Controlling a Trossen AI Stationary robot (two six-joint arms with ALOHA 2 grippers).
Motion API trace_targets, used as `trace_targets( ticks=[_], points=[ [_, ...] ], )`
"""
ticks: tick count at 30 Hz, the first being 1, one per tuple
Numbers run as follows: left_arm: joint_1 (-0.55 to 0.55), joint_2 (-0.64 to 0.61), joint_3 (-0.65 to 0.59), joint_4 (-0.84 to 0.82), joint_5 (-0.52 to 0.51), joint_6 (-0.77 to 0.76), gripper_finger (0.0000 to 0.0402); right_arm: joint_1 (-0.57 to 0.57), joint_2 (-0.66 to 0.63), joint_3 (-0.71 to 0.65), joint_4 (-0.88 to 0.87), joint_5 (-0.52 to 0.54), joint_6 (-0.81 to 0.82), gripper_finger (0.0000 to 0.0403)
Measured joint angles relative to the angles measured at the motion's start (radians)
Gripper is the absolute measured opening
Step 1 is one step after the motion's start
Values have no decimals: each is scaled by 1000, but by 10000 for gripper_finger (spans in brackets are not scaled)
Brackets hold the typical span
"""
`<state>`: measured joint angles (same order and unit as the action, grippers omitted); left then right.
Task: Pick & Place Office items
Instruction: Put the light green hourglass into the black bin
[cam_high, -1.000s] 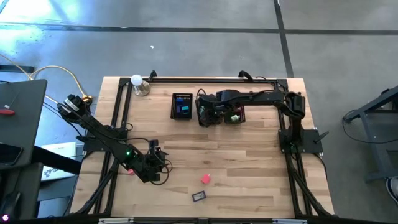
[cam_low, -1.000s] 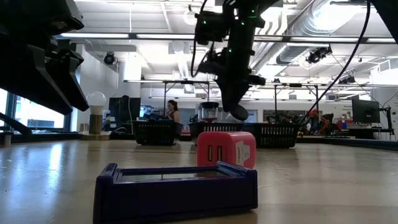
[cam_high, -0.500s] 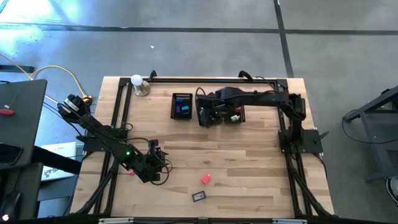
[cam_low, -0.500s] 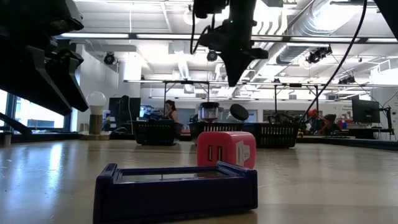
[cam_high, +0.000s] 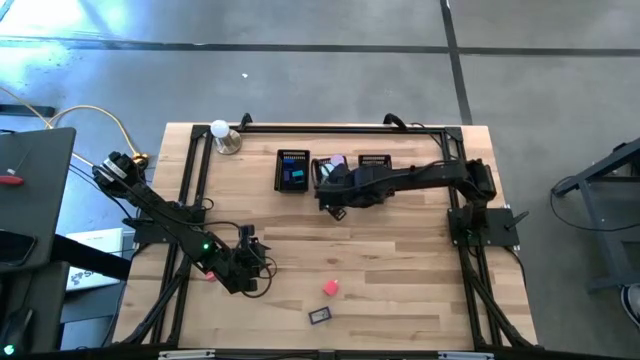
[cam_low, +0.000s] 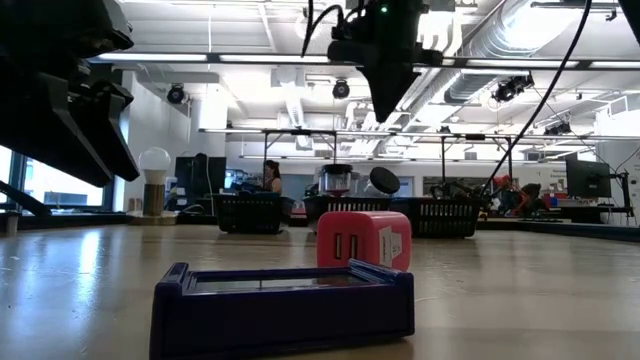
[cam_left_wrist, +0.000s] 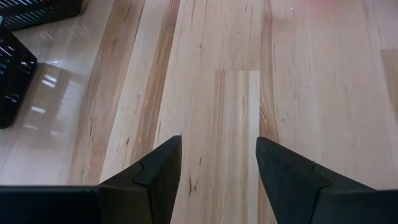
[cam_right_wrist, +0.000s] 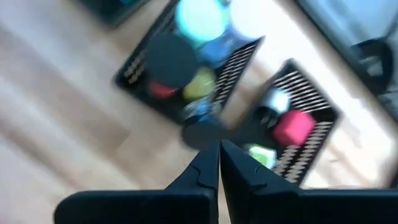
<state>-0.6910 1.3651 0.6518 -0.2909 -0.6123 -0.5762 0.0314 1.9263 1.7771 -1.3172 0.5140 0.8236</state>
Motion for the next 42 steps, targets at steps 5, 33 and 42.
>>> trace_targets(
  ticks=[5, 33, 42],
  points=[
    [0, 0, 0, 4, 0, 0, 197, 43, 0, 0, -43, 210, 21, 3],
    [-7, 0, 0, 7, 9, -7, 197, 299, -1, 0, 201, 484, -197, 185],
    [-7, 0, 0, 7, 14, -7, 197, 363, -31, 1, 179, 662, -43, 211]
  ],
)
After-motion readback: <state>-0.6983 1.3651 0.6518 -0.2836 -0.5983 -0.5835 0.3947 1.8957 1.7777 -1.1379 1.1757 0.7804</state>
